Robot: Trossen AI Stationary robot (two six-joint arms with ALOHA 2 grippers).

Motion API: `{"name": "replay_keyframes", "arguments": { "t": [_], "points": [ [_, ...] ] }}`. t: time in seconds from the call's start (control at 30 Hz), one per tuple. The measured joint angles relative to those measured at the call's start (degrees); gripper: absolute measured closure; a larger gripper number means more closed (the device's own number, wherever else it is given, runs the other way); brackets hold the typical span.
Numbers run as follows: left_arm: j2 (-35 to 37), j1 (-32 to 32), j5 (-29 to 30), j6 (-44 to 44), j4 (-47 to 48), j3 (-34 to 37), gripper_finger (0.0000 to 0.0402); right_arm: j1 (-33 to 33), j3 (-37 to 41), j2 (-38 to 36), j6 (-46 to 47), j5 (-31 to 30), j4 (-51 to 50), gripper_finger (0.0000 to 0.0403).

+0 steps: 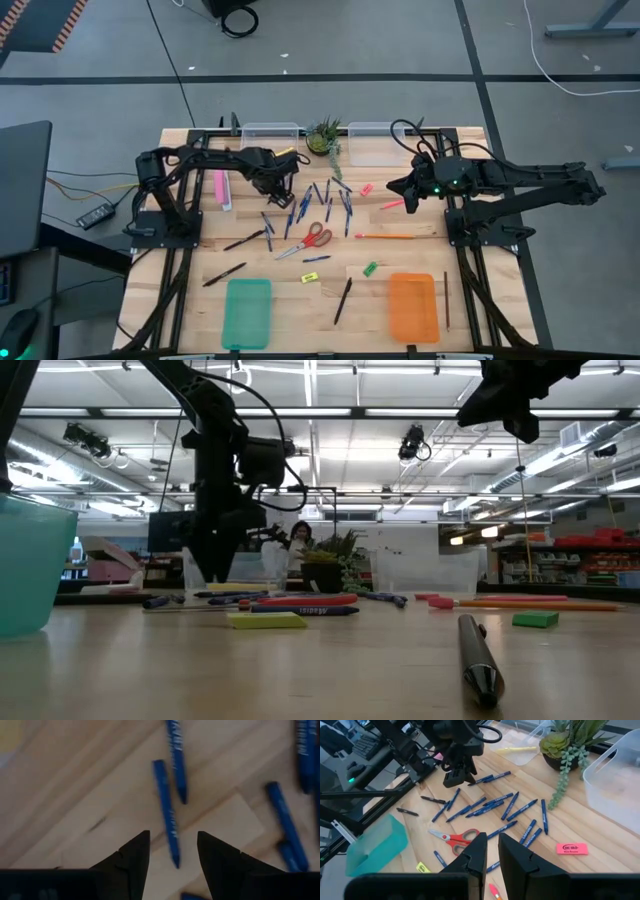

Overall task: Sort crayons/erasers/pens/pencils in bins
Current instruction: Put the blue crayon into the right transparent bin

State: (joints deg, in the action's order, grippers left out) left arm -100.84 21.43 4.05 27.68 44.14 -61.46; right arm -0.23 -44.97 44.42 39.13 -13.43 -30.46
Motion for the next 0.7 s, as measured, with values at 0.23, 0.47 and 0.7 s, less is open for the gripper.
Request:
{"name": "replay_keyframes", "arguments": {
  "t": [0.23,0.47,0.7],
  "points": [
    [-0.62,1.26,0.63,-1.35,-0.59,0.07,0.023,0.0,-0.01,0.0,0.39,-0.02,0.02,0.0347],
    [-1.89,1.15,0.59,-1.31,-1.87,-0.01,0.023,0.0,-0.01,0.02,1.4,-1.51,0.06,0.0347],
    [-4.77,0.37,-0.51,-1.17,-1.49,-0.23,0.023,0.0,0.0,0.02,1.68,-1.56,0.11,0.0347]
  ]
}}
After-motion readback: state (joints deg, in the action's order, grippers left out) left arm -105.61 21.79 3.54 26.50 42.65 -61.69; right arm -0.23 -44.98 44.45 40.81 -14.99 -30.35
